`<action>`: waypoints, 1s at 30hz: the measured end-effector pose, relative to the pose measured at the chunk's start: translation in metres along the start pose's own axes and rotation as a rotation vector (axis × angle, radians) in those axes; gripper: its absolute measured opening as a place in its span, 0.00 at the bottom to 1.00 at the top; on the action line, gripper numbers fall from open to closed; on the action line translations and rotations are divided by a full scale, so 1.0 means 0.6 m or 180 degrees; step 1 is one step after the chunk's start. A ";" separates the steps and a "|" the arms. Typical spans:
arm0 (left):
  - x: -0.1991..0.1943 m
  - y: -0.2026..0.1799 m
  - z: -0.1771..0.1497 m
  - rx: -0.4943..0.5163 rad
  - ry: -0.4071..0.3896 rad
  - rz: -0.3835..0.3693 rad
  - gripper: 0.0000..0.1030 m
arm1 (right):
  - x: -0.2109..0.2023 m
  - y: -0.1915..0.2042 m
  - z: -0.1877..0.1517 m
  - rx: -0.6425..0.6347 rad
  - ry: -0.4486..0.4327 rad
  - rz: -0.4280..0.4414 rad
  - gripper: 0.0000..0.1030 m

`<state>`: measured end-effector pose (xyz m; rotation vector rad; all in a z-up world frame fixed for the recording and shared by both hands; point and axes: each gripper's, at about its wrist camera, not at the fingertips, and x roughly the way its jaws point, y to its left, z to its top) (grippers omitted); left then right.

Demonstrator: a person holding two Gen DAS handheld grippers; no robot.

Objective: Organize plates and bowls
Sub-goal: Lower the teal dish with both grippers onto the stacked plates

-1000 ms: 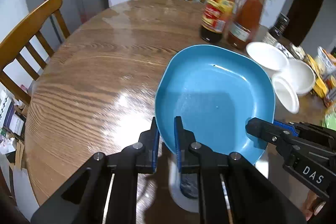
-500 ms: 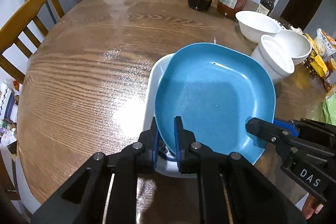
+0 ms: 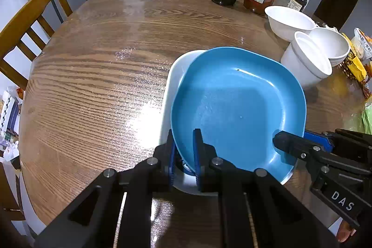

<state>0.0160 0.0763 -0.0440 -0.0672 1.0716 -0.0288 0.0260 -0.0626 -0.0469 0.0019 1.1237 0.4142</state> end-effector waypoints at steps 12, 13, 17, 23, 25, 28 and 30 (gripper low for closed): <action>0.000 -0.003 -0.002 0.0071 -0.0051 -0.0003 0.14 | -0.004 0.006 -0.005 -0.0025 -0.0063 -0.0089 0.15; 0.000 -0.003 -0.003 0.0079 -0.0052 -0.0004 0.14 | -0.004 0.007 -0.005 -0.0022 -0.0065 -0.0096 0.15; -0.001 -0.002 -0.003 0.0094 -0.0047 -0.0019 0.14 | -0.005 0.006 -0.006 0.0001 -0.0075 -0.0109 0.15; 0.000 -0.004 -0.002 0.0113 -0.0052 -0.0009 0.15 | -0.008 0.006 -0.007 0.0022 -0.0091 -0.0128 0.15; 0.000 -0.005 -0.002 0.0124 -0.0054 -0.0005 0.15 | -0.008 0.005 -0.007 0.0035 -0.0097 -0.0122 0.15; 0.000 -0.004 -0.002 0.0116 -0.0052 -0.0009 0.16 | -0.008 0.005 -0.007 0.0039 -0.0099 -0.0125 0.15; -0.001 -0.003 -0.002 0.0115 -0.0052 -0.0010 0.16 | -0.008 0.005 -0.007 0.0032 -0.0096 -0.0129 0.15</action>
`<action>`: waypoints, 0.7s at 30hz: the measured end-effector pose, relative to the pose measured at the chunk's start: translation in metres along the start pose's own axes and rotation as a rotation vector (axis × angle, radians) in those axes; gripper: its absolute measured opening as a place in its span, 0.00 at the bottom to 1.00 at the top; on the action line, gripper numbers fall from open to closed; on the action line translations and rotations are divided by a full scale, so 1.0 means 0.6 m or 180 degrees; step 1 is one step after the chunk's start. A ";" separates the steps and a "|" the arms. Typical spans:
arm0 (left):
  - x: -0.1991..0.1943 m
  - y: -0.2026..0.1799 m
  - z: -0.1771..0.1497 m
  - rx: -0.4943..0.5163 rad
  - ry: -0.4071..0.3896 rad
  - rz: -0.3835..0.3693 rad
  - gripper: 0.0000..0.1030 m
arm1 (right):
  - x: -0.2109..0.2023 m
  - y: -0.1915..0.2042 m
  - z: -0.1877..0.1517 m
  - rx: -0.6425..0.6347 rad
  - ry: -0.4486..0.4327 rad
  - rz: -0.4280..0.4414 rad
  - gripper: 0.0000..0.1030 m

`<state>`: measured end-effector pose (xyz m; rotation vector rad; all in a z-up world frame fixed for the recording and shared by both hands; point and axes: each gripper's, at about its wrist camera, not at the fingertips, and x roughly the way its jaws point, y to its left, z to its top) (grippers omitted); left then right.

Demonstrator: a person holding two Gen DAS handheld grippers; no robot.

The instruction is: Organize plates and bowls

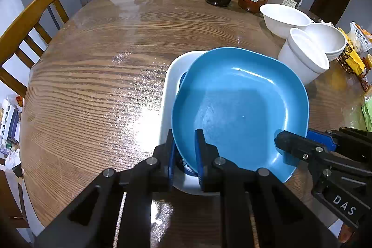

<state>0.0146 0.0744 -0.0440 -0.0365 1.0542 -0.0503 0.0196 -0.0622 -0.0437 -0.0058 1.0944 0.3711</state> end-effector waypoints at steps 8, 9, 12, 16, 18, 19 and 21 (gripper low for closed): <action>0.000 0.000 0.000 -0.0056 0.0000 -0.0012 0.16 | 0.000 0.002 0.001 -0.0019 0.0003 -0.0008 0.15; 0.000 0.000 0.000 -0.0054 0.0000 -0.0009 0.16 | 0.000 0.001 0.001 -0.0018 0.0002 -0.0005 0.15; 0.000 -0.002 0.001 -0.0051 0.0006 -0.0001 0.17 | -0.001 -0.001 0.000 -0.0019 -0.0001 0.0001 0.15; 0.000 -0.004 0.001 -0.0044 0.0015 0.0005 0.17 | -0.002 -0.001 -0.002 -0.0014 -0.0013 0.0007 0.15; 0.000 -0.003 0.000 -0.0041 0.0013 0.0006 0.17 | -0.003 -0.002 -0.002 -0.0007 -0.0015 0.0015 0.15; 0.000 -0.003 0.000 -0.0041 0.0014 0.0005 0.17 | -0.002 -0.003 -0.002 -0.0004 -0.0016 0.0019 0.15; -0.001 -0.003 -0.001 -0.0041 0.0014 0.0002 0.17 | -0.003 -0.004 -0.002 0.0010 -0.0018 0.0032 0.15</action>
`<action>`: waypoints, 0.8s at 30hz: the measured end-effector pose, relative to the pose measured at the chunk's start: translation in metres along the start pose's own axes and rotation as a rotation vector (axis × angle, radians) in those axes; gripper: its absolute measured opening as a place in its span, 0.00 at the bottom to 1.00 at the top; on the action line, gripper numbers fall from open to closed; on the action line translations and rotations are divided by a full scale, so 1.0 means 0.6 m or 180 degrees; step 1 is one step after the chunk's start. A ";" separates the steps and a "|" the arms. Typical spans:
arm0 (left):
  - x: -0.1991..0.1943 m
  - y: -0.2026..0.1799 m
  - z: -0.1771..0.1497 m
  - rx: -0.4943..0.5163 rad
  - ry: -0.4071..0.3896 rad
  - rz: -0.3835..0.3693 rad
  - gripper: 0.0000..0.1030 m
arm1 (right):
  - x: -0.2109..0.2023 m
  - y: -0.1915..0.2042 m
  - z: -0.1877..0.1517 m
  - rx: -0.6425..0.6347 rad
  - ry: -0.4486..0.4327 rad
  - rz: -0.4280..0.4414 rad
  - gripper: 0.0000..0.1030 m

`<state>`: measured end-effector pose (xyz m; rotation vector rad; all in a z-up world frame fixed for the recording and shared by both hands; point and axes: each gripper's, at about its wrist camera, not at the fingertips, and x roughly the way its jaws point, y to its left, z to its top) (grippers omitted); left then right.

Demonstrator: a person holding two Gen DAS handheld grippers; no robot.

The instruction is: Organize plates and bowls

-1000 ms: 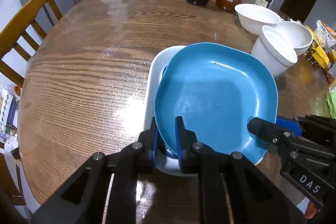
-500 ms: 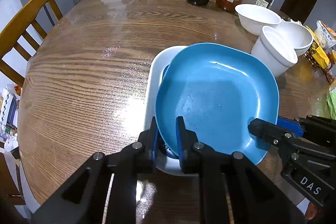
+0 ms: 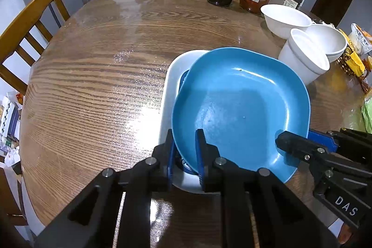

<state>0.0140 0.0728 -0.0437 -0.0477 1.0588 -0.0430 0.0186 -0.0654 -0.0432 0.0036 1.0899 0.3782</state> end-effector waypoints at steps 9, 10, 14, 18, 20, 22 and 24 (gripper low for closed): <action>-0.001 0.000 -0.001 -0.0001 0.0004 -0.0005 0.17 | -0.002 0.000 0.001 0.0006 -0.0003 0.0004 0.15; -0.001 0.001 -0.002 0.0000 0.0004 -0.0005 0.17 | -0.001 0.000 0.001 0.0005 -0.0003 0.0005 0.15; -0.001 -0.002 -0.003 0.0036 0.0003 0.0021 0.17 | -0.002 0.000 0.001 0.0009 -0.0009 0.0006 0.16; 0.000 -0.002 -0.002 0.0046 0.0005 0.0024 0.17 | -0.003 0.001 0.001 0.0001 -0.0015 -0.0007 0.16; 0.000 -0.002 -0.002 0.0059 0.0006 0.0028 0.17 | -0.003 0.001 0.002 0.0000 -0.0015 -0.0004 0.16; 0.000 -0.002 -0.002 0.0068 0.0005 0.0033 0.17 | -0.003 0.000 0.002 -0.0003 -0.0014 -0.0007 0.16; -0.001 -0.001 -0.002 0.0082 0.0005 0.0036 0.17 | -0.003 0.001 0.003 -0.0011 -0.0011 -0.0016 0.16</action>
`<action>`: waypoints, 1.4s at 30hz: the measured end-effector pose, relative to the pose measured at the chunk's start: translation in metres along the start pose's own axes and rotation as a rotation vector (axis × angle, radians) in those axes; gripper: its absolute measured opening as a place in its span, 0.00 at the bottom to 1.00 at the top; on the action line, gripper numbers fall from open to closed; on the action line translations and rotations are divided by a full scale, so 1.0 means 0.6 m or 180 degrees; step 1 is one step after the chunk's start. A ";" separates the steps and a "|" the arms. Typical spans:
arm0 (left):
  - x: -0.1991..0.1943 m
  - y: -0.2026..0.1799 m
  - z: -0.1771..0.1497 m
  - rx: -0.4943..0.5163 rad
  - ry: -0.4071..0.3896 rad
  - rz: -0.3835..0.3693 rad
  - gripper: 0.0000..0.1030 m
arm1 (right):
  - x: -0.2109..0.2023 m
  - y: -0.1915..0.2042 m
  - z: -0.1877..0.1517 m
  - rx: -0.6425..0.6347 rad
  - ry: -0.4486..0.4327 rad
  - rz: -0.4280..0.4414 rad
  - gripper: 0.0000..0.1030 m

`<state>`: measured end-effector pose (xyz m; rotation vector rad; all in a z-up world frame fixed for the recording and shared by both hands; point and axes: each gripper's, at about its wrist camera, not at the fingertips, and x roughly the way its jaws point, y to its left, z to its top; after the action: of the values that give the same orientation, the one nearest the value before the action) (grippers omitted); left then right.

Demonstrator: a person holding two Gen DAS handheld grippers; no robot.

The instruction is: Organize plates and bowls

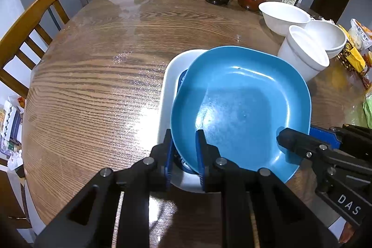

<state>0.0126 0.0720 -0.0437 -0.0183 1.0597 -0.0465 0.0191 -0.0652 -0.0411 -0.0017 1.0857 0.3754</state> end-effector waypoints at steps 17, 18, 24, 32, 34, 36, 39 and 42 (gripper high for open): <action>-0.004 0.001 0.000 0.0111 -0.0014 0.0029 0.20 | -0.004 0.008 0.000 -0.0105 -0.0046 -0.0136 0.16; -0.004 0.001 0.000 0.0122 -0.0013 0.0031 0.20 | -0.004 0.007 0.000 -0.0105 -0.0046 -0.0134 0.16; -0.005 0.002 0.001 0.0118 -0.0015 0.0028 0.20 | -0.004 0.008 0.000 -0.0112 -0.0038 -0.0137 0.16; -0.006 0.002 0.002 0.0102 -0.0025 0.0020 0.20 | -0.002 0.009 0.000 -0.0121 -0.0055 -0.0184 0.16; -0.008 0.001 0.003 0.0102 -0.0034 0.0022 0.20 | -0.003 0.011 0.001 -0.0134 -0.0069 -0.0246 0.16; -0.009 0.002 0.003 0.0097 -0.0043 0.0013 0.21 | -0.004 0.010 0.001 -0.0130 -0.0073 -0.0280 0.17; -0.010 0.001 0.003 0.0114 -0.0053 0.0021 0.21 | -0.005 0.006 0.001 -0.0115 -0.0073 -0.0288 0.17; -0.011 0.000 0.003 0.0128 -0.0061 0.0022 0.23 | -0.006 0.005 0.001 -0.0111 -0.0073 -0.0288 0.18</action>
<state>0.0109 0.0721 -0.0370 0.0213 1.0393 -0.0614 0.0174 -0.0634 -0.0373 -0.0773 1.0524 0.3121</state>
